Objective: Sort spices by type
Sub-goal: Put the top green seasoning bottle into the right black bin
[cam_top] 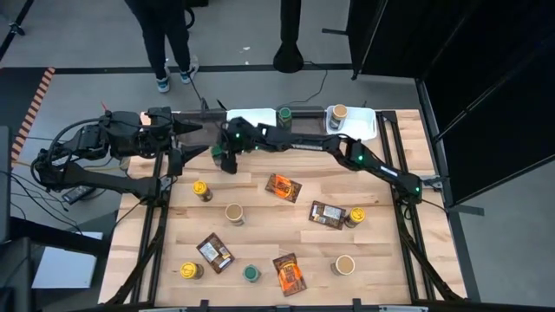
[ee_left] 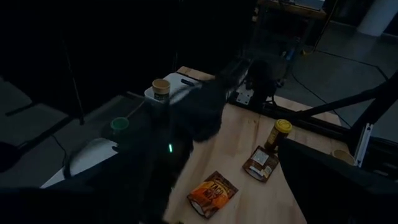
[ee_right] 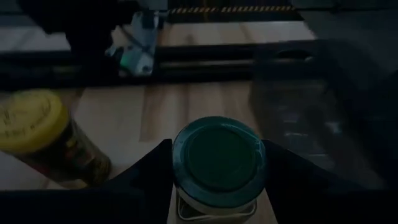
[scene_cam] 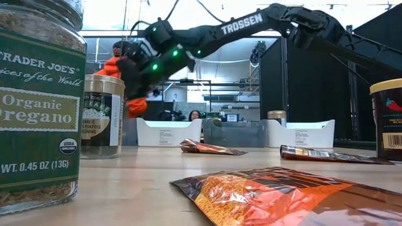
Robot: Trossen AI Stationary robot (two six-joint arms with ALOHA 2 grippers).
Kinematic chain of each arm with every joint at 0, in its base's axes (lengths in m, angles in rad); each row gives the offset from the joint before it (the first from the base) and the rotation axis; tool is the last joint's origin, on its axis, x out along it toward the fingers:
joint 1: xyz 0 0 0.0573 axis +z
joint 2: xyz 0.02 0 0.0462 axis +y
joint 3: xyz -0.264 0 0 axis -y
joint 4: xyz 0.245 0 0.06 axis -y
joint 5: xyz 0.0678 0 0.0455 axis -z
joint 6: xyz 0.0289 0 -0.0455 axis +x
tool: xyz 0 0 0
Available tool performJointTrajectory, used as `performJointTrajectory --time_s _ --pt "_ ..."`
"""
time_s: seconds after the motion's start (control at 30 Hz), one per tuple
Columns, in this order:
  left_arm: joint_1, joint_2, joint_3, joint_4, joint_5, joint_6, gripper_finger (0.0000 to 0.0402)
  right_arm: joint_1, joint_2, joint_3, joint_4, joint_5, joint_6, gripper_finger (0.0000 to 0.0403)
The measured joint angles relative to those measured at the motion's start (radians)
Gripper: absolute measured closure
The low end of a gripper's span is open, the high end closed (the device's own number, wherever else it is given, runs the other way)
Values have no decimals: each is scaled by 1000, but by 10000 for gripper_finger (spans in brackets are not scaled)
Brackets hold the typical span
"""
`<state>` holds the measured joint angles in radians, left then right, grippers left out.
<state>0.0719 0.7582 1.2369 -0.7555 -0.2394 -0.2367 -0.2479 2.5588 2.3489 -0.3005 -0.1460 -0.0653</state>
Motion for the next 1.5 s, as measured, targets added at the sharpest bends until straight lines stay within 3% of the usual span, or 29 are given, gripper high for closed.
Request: performJointTrajectory --time_s 0.67,0.9,1.2,1.5 --pt "0 0 0 1 0 1 53 -192 -369 9 -626 19 -132 191" --pt "0 0 0 1 0 1 53 -272 -432 8 -825 4 -177 191" --pt "0 0 0 2 0 1 53 -362 -438 -65 -849 -45 -174 191" --pt "0 0 0 2 -7 -1 53 -420 -524 -259 -743 -90 -172 191"
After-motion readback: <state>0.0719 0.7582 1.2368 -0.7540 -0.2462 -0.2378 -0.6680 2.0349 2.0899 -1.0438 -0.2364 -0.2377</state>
